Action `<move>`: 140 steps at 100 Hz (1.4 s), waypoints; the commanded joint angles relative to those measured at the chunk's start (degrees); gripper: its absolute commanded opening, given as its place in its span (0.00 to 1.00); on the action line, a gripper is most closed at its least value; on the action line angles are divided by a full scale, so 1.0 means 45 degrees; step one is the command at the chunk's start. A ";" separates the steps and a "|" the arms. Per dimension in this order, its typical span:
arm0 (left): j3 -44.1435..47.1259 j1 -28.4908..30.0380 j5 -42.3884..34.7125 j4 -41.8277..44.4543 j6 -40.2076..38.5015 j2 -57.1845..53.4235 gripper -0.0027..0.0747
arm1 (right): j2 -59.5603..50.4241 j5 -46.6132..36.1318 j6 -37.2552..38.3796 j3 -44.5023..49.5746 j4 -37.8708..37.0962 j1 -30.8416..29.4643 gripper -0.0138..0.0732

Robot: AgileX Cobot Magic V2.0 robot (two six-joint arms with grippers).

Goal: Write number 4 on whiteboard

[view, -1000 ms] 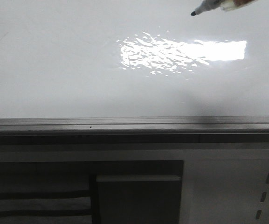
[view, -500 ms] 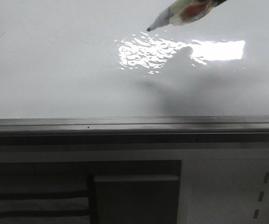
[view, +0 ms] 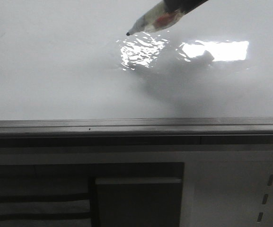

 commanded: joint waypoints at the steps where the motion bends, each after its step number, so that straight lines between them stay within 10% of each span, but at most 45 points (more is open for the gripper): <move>1: -0.0319 0.0066 -0.0832 -0.0388 -0.0121 0.0028 0.52 | 0.0082 -0.0938 0.0046 -0.0679 0.0074 0.0001 0.08; 71: -0.0319 0.0066 -0.0908 -0.0388 -0.0121 0.0028 0.52 | 0.0123 0.1508 0.0341 -0.0761 -0.0285 -0.1431 0.08; 111: -0.0319 0.0066 -0.0908 -0.0388 -0.0121 0.0028 0.52 | 0.0550 -0.0321 -0.0414 -0.0809 0.0445 -0.0714 0.08; 140: -0.0319 0.0066 -0.0908 -0.0388 -0.0121 0.0028 0.52 | 0.1874 0.2666 -0.0434 -0.0828 0.0536 -0.0681 0.08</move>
